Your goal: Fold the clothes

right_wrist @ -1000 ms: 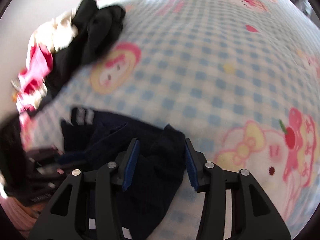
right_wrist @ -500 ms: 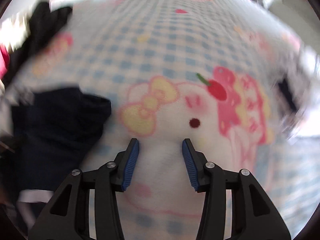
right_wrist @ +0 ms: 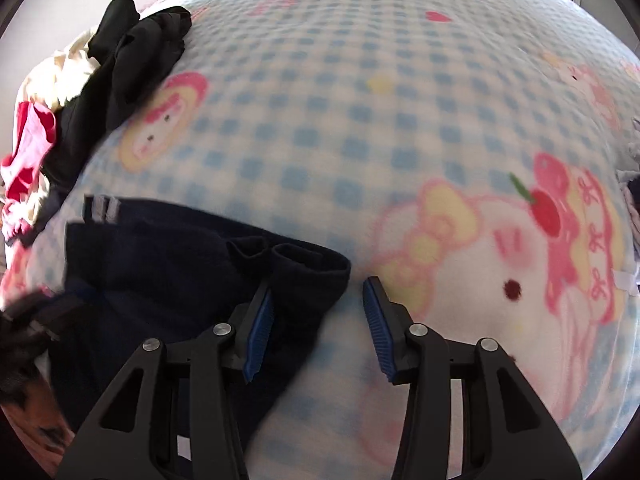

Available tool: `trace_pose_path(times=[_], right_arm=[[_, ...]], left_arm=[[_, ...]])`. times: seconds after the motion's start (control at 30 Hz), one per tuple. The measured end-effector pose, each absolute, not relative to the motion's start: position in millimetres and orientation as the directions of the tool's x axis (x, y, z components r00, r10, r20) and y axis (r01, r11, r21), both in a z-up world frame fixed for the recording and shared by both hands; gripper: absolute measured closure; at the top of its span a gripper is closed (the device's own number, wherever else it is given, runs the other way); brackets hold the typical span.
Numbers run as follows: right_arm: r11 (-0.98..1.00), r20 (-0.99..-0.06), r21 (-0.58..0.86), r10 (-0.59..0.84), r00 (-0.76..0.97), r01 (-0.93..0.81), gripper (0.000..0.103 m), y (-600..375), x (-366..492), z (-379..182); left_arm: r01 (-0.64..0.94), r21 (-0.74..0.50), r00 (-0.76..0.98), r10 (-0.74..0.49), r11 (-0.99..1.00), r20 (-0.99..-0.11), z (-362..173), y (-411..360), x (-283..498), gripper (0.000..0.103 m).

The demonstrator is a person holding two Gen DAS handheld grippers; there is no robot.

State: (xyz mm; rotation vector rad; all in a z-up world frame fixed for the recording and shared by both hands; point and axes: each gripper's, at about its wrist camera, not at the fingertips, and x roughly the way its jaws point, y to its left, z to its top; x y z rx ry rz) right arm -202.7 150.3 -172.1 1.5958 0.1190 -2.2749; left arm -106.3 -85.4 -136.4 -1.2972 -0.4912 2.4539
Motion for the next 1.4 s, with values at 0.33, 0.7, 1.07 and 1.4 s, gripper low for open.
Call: trace_pose_path(times=[0.33,0.7,1.07,1.4], right_arm=[[-0.977,-0.9,0.059,-0.142,-0.412,0.206,0.058,205,-183,-152],[-0.941,-0.883,0.157,-0.27,-0.383,0.301,0.051,176,-186,-149],[-0.977,-0.864,0.165,-0.21,-0.457,0.136,0.057,224,-169,-137],[-0.958,-0.876,0.232,-0.281,-0.393,0.169,0.055,210,-194,-156]], left_arm=[[-0.038,-0.466,-0.561,0.405,-0.884,-0.722,-139,-114,-114,0.071],[-0.001,-0.443,-0.501,0.384,-0.896,-0.775,-154,-112,-134,0.071],[0.006,-0.431,-0.507,0.369,-0.902,-0.779,-153,-113,-135,0.061],[-0.01,-0.29,-0.49,0.258,-0.957,-0.833,-152,-97,-152,0.061]])
